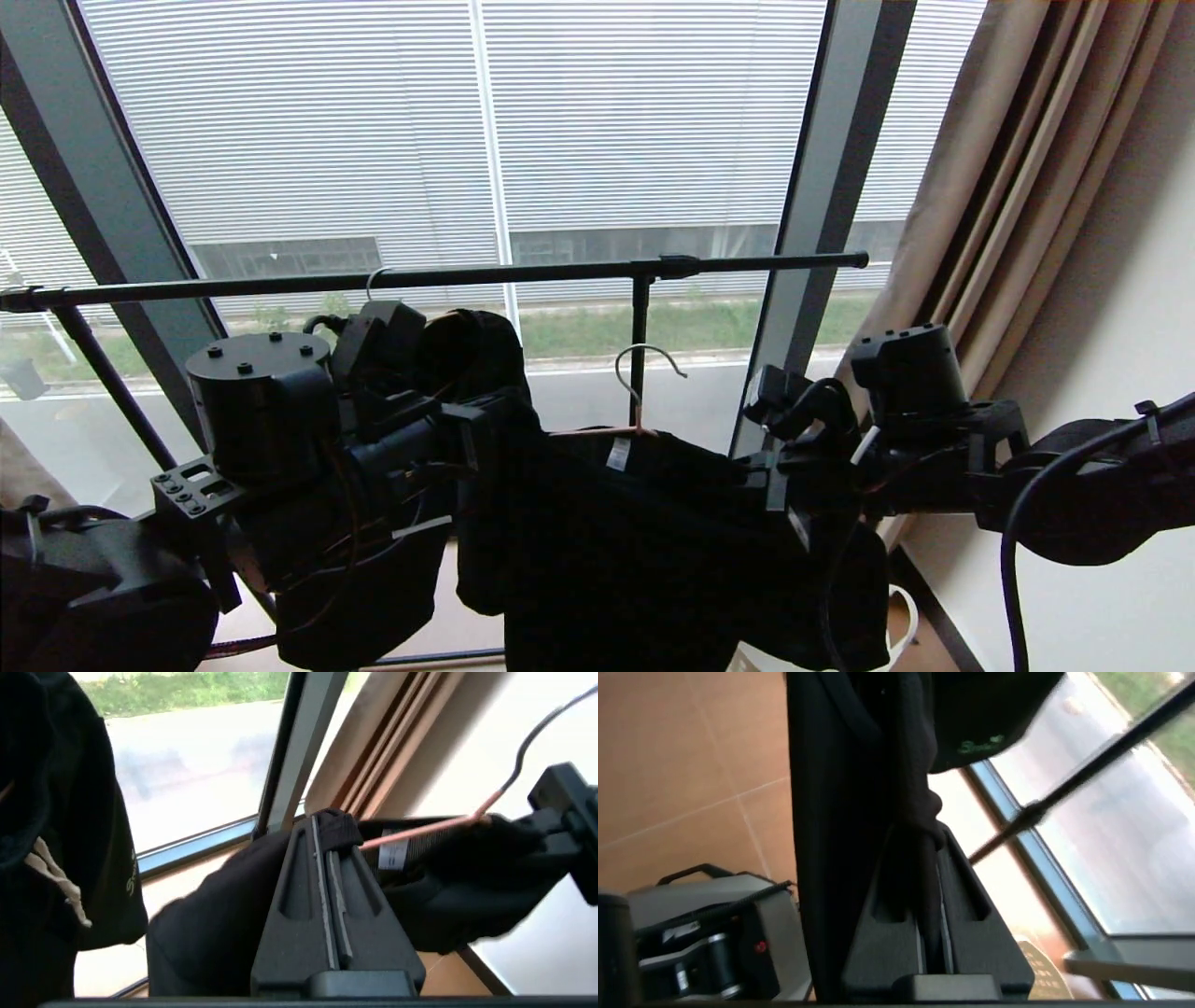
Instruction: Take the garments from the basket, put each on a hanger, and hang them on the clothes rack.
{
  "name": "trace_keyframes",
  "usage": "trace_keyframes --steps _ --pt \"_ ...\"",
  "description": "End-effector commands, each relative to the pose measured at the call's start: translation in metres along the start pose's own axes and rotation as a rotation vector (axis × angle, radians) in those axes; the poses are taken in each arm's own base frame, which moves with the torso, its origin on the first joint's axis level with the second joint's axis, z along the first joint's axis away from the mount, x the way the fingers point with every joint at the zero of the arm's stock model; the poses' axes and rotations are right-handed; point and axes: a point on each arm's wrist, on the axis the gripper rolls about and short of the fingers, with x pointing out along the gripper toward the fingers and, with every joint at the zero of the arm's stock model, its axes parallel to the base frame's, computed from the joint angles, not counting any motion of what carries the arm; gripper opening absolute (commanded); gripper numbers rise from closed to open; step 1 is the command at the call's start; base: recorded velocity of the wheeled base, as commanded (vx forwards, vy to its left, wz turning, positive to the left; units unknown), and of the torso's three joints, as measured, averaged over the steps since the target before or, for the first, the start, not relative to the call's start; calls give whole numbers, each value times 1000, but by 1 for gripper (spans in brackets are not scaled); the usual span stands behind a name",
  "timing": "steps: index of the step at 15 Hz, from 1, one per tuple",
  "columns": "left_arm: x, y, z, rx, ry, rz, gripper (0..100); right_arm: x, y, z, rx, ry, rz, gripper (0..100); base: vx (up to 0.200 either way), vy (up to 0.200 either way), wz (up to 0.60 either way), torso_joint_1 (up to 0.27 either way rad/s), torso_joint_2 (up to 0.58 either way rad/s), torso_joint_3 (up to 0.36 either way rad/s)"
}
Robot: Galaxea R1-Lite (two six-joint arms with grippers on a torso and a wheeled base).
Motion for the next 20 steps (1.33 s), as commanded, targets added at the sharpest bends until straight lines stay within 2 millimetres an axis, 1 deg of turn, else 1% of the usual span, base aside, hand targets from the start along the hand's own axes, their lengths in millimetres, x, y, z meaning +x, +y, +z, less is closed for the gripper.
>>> trace_keyframes --steps 1,2,6,10,13,17,20 --pt "0 -3 1 1 -3 -10 0 6 5 -1 -4 7 27 0 0 0 0 0 0 0" --pt "1 -7 4 6 -15 -28 0 10 5 -5 2 21 36 0 0 0 0 0 0 0" --pt "2 -18 8 14 -32 -70 0 17 11 -7 15 24 86 0 0 0 0 0 0 0" --pt "-2 -27 10 19 -40 -103 0 19 11 -4 51 -24 133 0 0 0 0 0 0 0" --pt "-10 -25 3 27 -17 -98 0 17 8 -2 77 -117 140 0 0 0 0 0 0 0" --pt "-26 -25 9 89 -47 -101 0 11 -2 5 128 -219 91 0 0 0 0 0 0 0" --pt "-30 -24 8 109 -47 -99 0 9 -5 7 132 -237 78 0 0 0 0 0 0 0"
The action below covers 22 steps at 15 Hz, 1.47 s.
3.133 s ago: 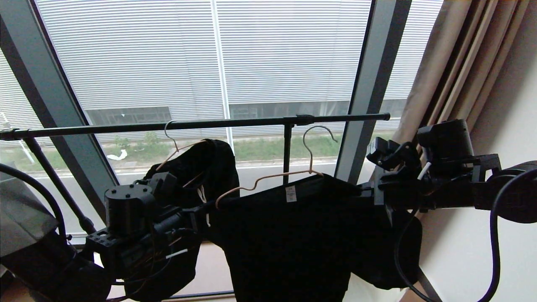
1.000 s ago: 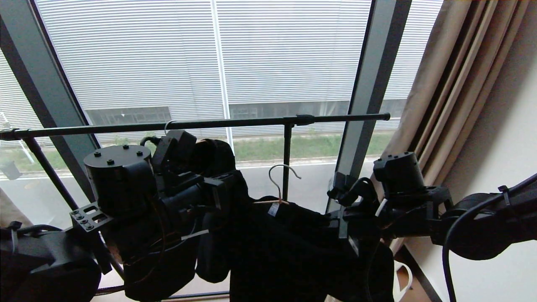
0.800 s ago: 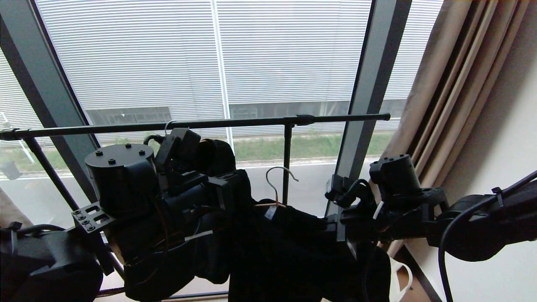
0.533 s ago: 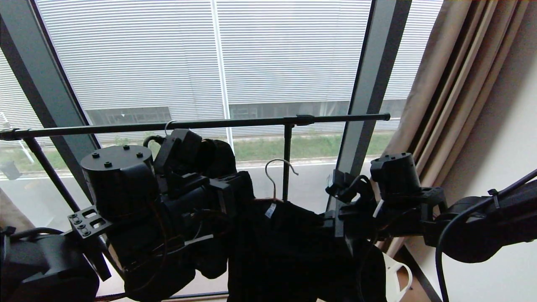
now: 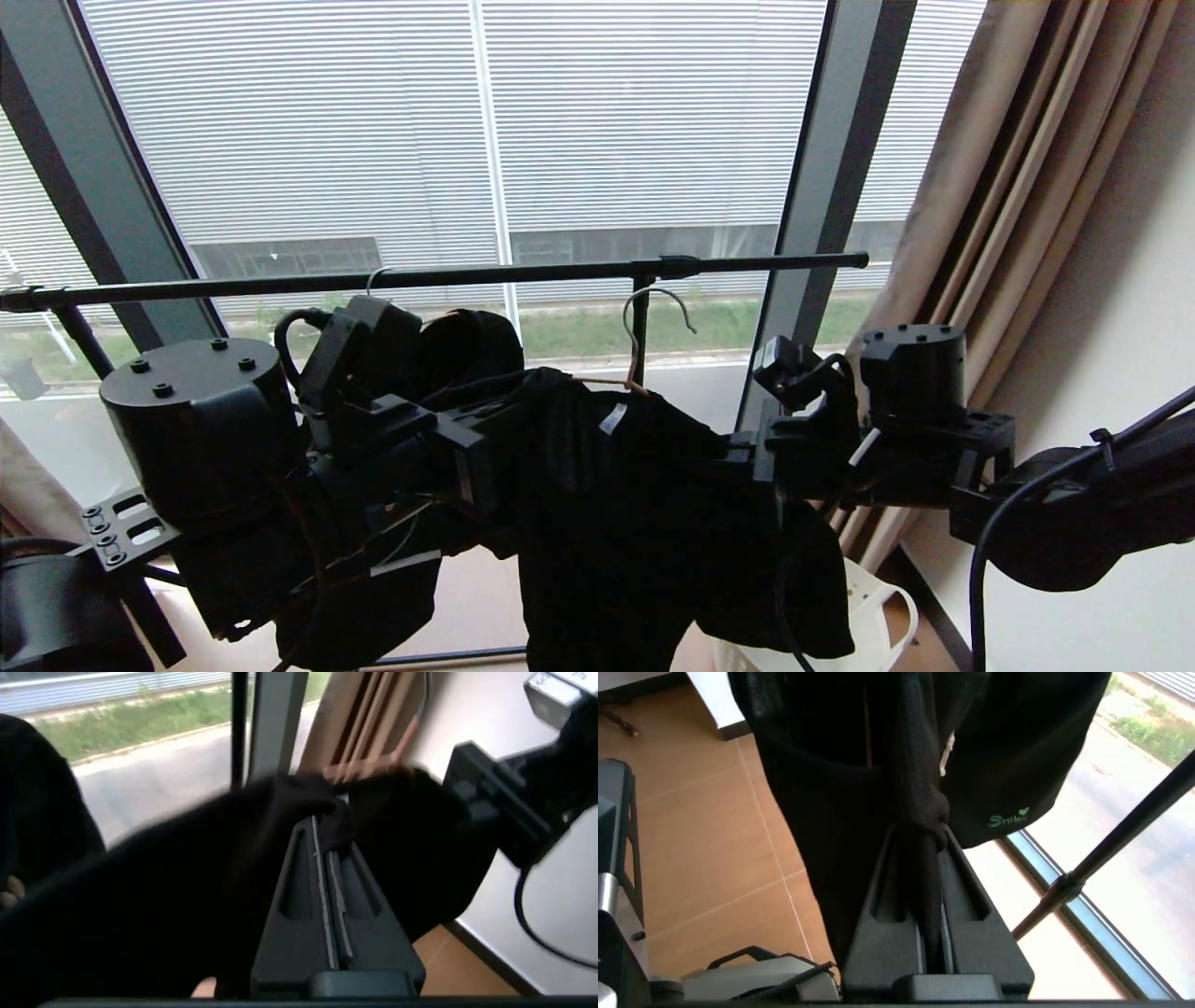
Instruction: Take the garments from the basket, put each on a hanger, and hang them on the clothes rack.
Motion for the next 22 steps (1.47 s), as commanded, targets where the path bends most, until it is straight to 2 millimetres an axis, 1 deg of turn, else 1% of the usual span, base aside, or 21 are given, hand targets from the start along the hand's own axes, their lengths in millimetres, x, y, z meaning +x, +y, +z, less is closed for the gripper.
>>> trace_keyframes --steps 1,3,5,7,8,10,12,14,15,17,18,20,22 --pt "-3 -1 2 7 -12 -3 0 -1 -2 2 -5 -8 -9 0 0 0 0 0 0 0" --pt "-2 -1 3 9 -16 -7 0 -1 -3 2 -6 -11 -11 0 0 0 0 0 0 0" --pt "-3 -2 3 14 -8 -63 0 -2 -3 2 -7 -11 -14 0 0 0 0 0 0 0" --pt "-3 -4 -1 36 10 -76 0 -2 -3 3 -9 -13 -14 0 0 0 0 0 0 0" --pt "-4 -5 -2 38 14 -89 100 -2 -3 2 -8 -12 -14 0 0 0 0 0 0 0" --pt "-6 -7 -4 40 20 -101 100 -3 -5 2 -7 -14 -19 0 0 0 0 0 0 0" --pt "-15 -7 -2 43 3 -98 100 -5 -8 3 -7 -18 -30 0 0 0 0 0 0 0" --pt "-28 -7 4 48 -27 -91 100 -8 -11 2 -3 -20 -38 0 0 0 0 0 0 0" --pt "-34 -4 6 53 -36 -74 100 -10 -13 2 0 -22 -38 0 0 0 0 0 0 0" --pt "-54 26 1 39 2 47 100 -17 -19 2 -7 -51 -8 0 0 0 0 0 0 0" --pt "-62 45 -5 23 41 61 100 -20 -22 1 -7 -62 15 0 0 0 0 0 0 0" --pt "-78 79 -16 19 78 22 100 -24 -25 0 -7 -70 44 0 0 0 0 0 0 0" --pt "-83 99 -24 13 102 -12 100 -26 -24 -2 -6 -72 58 0 0 0 0 0 0 0"
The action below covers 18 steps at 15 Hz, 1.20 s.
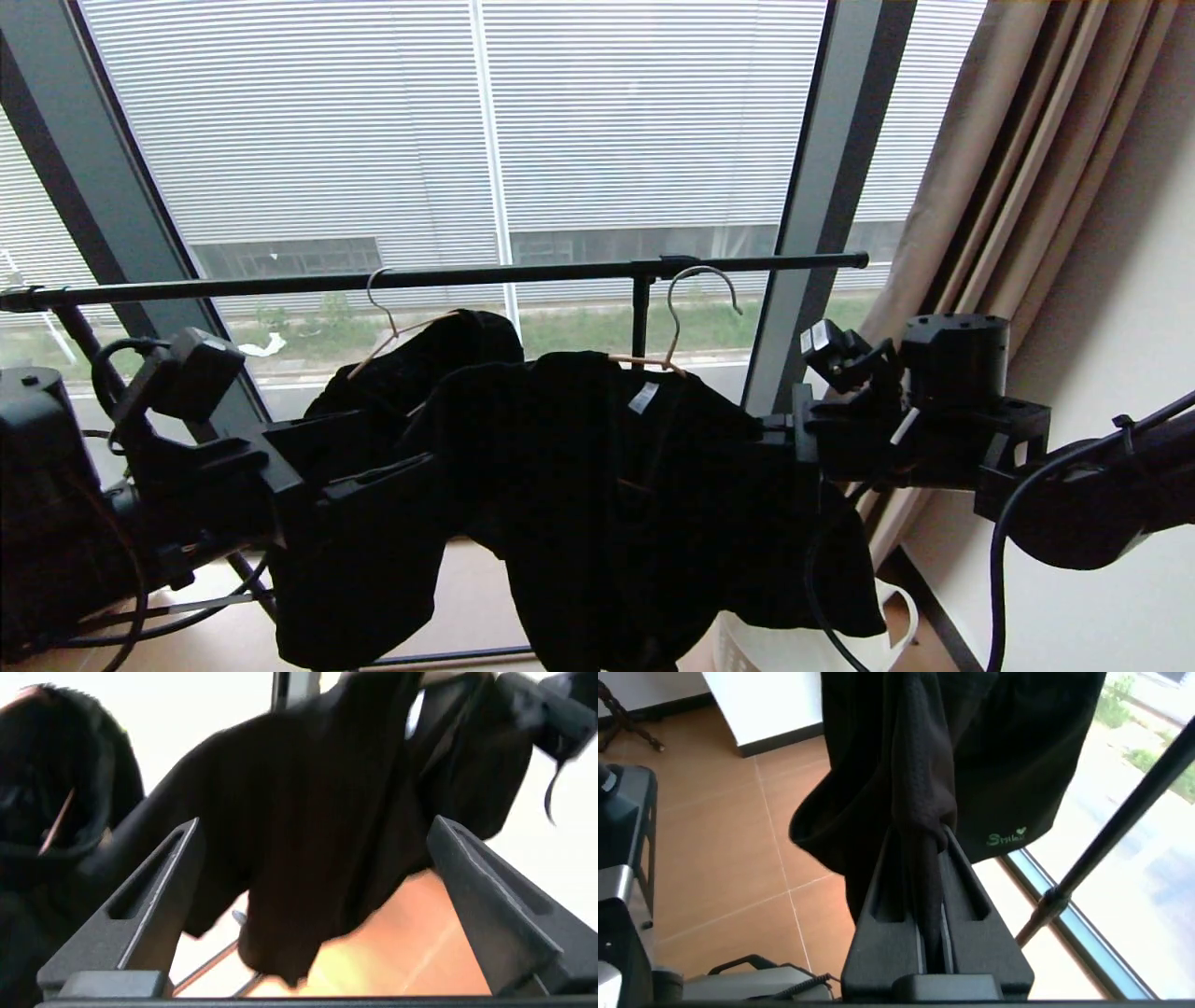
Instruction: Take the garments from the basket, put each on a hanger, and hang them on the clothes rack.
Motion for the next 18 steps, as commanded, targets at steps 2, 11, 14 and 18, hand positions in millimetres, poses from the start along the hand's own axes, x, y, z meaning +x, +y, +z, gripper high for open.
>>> trace_keyframes --steps 2,11,14,18 --pt "-3 42 -23 -49 71 47 100 -5 4 0 -16 -21 35 0 0 0 0 0 0 0" --pt "33 75 -51 -63 95 -113 100 -14 17 -2 -55 -48 137 0 0 0 0 0 0 0" --pt "39 78 -53 -72 102 -120 100 -14 19 -2 -59 -49 140 0 0 0 0 0 0 0" --pt "41 71 -51 -86 105 -138 0 -13 18 -3 -55 -47 145 0 0 0 0 0 0 0"
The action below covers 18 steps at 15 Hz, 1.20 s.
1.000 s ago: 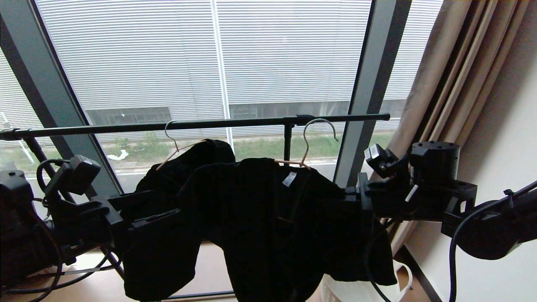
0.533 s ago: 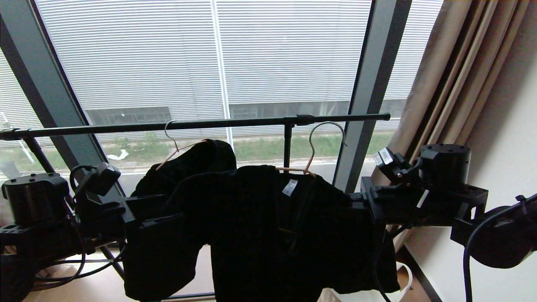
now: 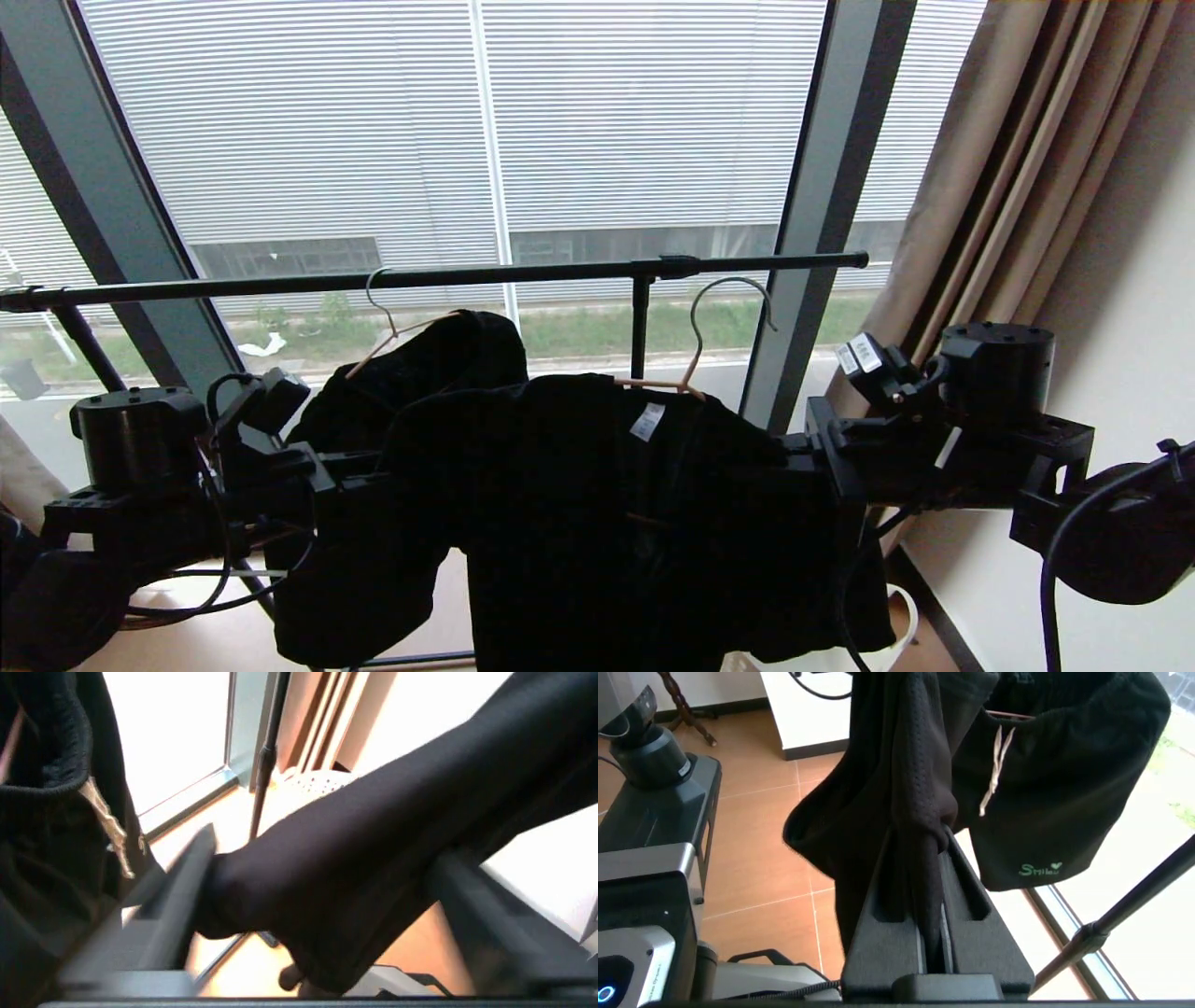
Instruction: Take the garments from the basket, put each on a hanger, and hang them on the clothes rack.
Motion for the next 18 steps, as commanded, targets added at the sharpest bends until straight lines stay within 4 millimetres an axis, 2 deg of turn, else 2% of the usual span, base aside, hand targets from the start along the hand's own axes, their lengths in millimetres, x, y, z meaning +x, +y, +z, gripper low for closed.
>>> trace_keyframes --steps 1,8,14,18 --pt "-3 -3 -1 -3 2 1 0 1 -1 -1 2 1 1 0 0 0 0 0 0 0" --pt "-46 -5 -25 -53 -20 128 0 -8 -9 4 -10 -13 -36 0 0 0 0 0 0 0" --pt "-55 -10 -37 -75 -16 150 0 -12 -12 6 -21 -24 -53 0 0 0 0 0 0 0" --pt "-55 -12 -36 -51 -25 133 0 -11 -12 5 -20 -23 -53 0 0 0 0 0 0 0"
